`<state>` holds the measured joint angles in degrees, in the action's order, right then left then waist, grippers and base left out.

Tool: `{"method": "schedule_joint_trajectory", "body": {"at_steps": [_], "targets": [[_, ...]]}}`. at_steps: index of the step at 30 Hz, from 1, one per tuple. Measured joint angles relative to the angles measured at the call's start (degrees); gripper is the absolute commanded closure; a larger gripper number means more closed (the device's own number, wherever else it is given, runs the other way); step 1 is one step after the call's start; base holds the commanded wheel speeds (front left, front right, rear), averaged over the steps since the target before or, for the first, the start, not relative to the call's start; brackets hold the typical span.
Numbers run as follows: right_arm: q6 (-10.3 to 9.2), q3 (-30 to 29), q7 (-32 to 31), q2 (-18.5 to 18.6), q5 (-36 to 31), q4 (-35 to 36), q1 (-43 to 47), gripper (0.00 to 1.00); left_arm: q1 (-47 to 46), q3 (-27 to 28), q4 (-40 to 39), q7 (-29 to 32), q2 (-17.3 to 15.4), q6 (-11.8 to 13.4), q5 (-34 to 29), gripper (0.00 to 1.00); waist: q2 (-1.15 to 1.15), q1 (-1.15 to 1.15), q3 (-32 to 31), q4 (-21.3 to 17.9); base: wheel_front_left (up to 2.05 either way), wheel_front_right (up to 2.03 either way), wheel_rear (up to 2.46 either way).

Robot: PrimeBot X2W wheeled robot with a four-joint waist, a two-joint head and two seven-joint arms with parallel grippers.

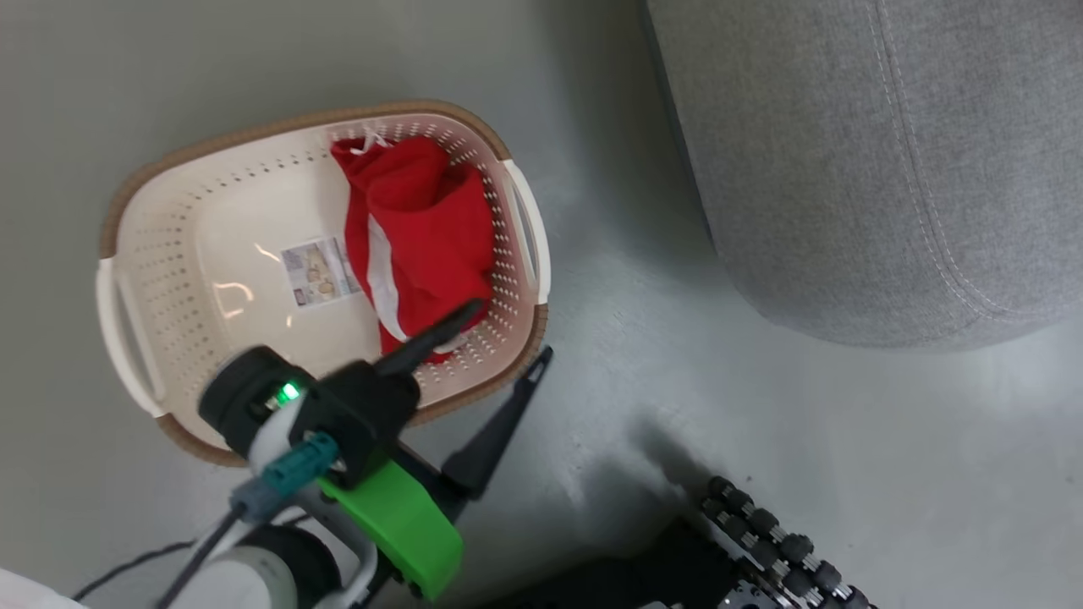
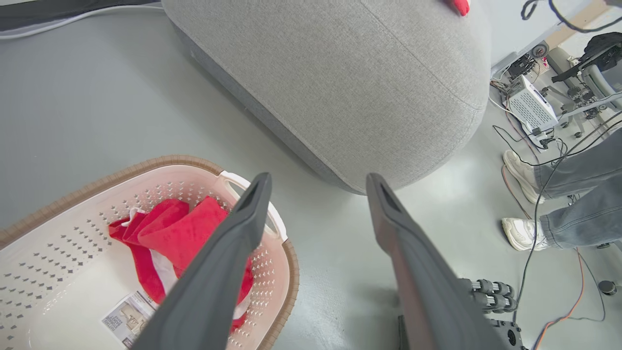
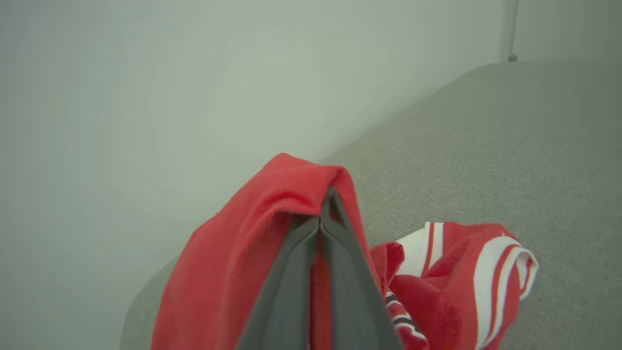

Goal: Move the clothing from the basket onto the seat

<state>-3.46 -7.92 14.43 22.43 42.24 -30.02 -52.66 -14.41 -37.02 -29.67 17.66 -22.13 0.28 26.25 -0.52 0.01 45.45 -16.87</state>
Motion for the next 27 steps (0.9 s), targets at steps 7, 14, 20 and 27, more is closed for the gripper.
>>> {"method": "schedule_joint_trajectory", "body": {"at_steps": [7, 14, 20, 27], "targets": [[0.92, 1.6, 0.2, 0.0, -4.3, -3.3, -0.1, 0.00, -1.9, 1.7, 1.5, -1.4, -0.9, -0.5, 0.1, 0.00, 0.00, 0.00, 1.9, -2.9, 0.00, 0.00, 0.00], [2.41, 3.5, 0.2, 2.3, -9.9, -2.3, 0.1, 0.00, -3.6, 2.5, 4.1, -5.7, 0.9, -2.5, 2.0, 0.00, 0.00, 0.00, -0.8, -3.7, 0.00, 0.00, 0.00], [3.97, 4.0, 0.2, 2.6, -14.5, 4.9, 3.3, 0.00, -4.3, 5.6, 7.3, -11.3, 2.2, -3.2, 2.4, 0.00, 0.00, -0.01, -4.8, -3.7, 0.00, 0.00, 0.00], [4.98, 3.1, 0.2, -0.6, -17.4, 13.5, 9.0, 0.00, -4.4, 9.0, 12.2, -18.2, 3.6, -3.1, 2.2, 0.00, 0.00, -0.01, -9.9, -2.1, 0.00, 0.00, 0.00]]}}
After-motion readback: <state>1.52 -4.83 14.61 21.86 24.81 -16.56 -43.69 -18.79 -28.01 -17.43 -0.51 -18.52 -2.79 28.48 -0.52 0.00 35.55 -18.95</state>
